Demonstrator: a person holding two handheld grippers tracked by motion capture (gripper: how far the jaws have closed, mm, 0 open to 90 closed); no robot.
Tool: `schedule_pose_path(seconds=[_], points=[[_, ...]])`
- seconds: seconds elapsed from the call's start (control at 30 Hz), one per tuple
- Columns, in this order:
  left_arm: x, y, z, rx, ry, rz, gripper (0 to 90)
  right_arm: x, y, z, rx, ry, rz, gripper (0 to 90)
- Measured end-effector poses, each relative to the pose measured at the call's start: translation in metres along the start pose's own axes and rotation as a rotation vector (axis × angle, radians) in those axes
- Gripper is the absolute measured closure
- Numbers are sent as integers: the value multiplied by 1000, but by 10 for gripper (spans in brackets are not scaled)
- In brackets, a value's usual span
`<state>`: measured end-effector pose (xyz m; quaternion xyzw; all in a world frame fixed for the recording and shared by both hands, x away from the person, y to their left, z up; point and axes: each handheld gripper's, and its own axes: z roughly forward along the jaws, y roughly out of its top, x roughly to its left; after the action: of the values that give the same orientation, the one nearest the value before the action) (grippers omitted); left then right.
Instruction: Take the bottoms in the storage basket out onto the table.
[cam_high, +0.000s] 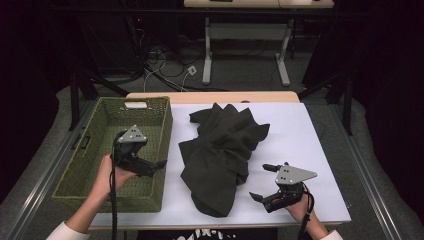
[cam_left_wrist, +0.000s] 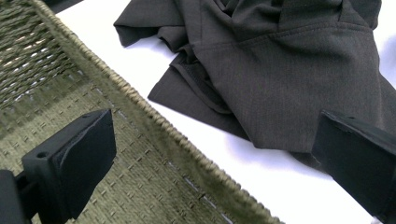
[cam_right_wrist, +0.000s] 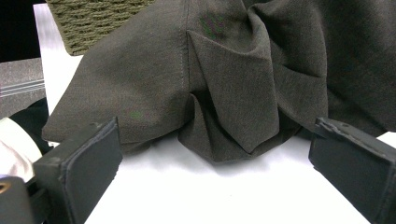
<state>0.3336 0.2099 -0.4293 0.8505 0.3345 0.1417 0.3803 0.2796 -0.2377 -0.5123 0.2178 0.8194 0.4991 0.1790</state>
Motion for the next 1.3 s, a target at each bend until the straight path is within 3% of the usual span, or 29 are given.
schedule_pose_path(seconds=[0.3,1.3], points=[[-1,-15,-12,-19,47,1,0,0,0,0,2,0,1,22],[-8,-54,-40,-111,96,-28,0,1,0,0,-1,0,0,23]])
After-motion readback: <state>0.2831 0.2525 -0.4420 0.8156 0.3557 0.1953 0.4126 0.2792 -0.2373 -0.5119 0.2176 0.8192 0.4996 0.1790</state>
